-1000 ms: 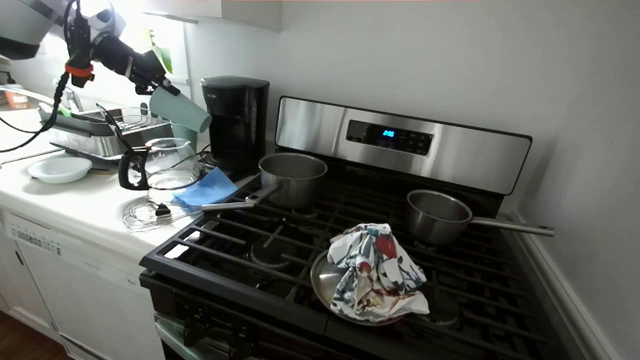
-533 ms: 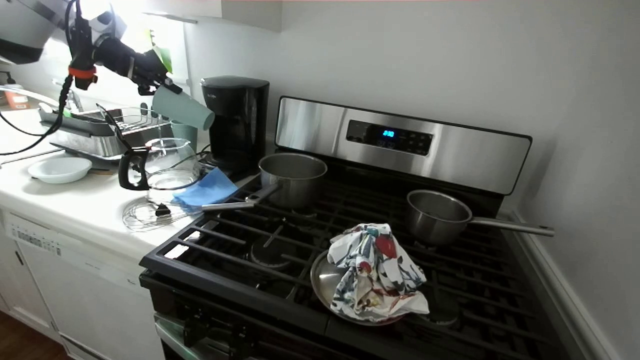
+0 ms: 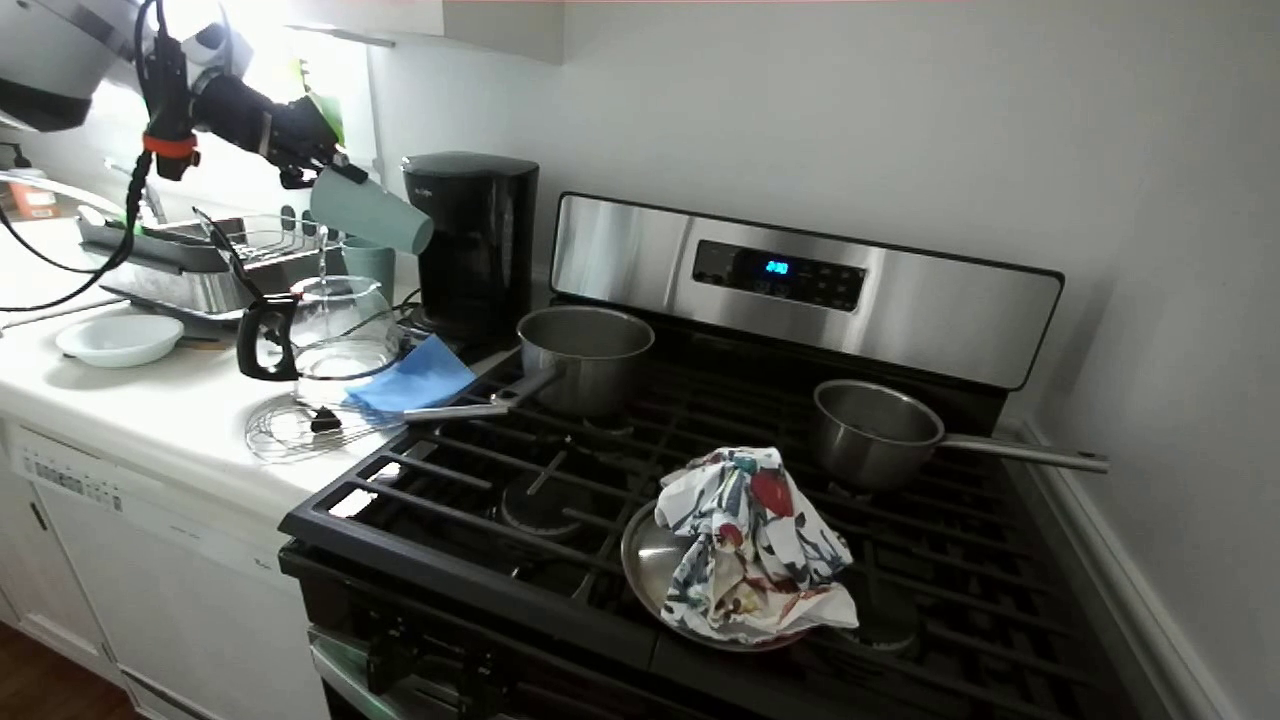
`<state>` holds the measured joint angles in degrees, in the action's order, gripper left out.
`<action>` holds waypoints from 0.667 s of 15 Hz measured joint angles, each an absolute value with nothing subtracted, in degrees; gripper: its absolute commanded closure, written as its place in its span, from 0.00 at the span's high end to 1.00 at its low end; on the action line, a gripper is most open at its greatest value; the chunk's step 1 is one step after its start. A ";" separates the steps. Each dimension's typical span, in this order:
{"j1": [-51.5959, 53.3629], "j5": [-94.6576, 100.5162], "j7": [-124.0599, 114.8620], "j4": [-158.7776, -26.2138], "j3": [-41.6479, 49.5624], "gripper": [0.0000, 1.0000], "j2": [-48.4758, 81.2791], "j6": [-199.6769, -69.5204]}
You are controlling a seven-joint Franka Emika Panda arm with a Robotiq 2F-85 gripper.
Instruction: Pour the water in the cup into the kettle
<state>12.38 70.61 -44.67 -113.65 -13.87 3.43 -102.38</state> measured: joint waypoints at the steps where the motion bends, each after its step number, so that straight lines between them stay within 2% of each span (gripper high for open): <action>1: 12.39 70.88 -44.67 -113.65 -13.87 0.01 3.48 -102.29; 10: 12.37 70.97 -44.67 -113.47 -13.68 0.01 3.59 -102.20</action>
